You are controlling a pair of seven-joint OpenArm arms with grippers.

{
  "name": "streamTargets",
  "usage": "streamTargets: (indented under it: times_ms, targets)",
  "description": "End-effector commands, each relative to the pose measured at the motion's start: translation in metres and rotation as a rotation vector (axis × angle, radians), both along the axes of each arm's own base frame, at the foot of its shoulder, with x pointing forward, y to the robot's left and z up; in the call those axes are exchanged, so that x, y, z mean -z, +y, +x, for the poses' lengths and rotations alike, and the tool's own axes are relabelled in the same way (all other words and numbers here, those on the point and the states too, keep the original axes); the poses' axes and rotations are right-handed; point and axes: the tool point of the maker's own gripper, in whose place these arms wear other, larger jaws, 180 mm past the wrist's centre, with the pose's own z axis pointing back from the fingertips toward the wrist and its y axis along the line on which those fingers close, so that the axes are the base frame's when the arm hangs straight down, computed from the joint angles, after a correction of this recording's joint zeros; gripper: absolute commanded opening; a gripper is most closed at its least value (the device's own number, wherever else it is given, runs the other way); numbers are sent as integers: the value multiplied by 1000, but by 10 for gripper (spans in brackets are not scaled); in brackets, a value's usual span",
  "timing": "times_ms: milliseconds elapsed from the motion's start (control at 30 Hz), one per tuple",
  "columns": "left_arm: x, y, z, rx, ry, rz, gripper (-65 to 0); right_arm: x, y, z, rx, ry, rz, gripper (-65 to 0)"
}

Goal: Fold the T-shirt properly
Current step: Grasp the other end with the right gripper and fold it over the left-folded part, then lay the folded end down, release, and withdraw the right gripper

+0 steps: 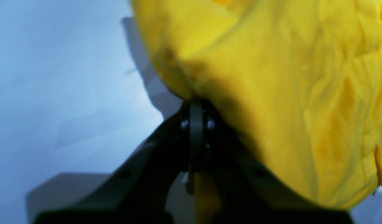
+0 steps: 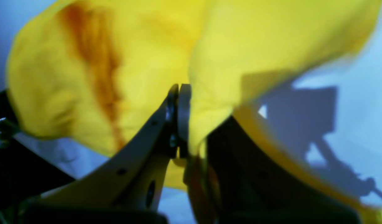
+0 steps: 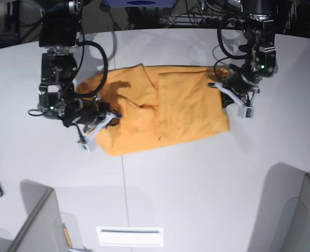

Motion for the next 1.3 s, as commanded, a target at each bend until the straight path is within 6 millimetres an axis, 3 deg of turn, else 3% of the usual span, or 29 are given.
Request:
streamTargets:
  times_ms: [0,300,500,933,1133,1267]
  targets:
    - [-3,-3,2,23,1,9,-650,-20,7,11,-12,-65,11,-650]
    - [-16,-8,11,43,-36,15,-650,-80,96,-3,-150,-201,132,-650]
    - [-26,-1,11,54,-60,45,-650,-94,140,-15,-241,-224,187,-650]
    - [-24,4,8,45,-51,53,-650,-59,206,-26,-317,-157,156,-650]
    - [-21,4,3,45,-39,53,-650,-41,215,-13,-336,-158,104,-650]
    - [-20,9,0,50,-32,68,-650,-35,218,-16,-362,-148,84,-650]
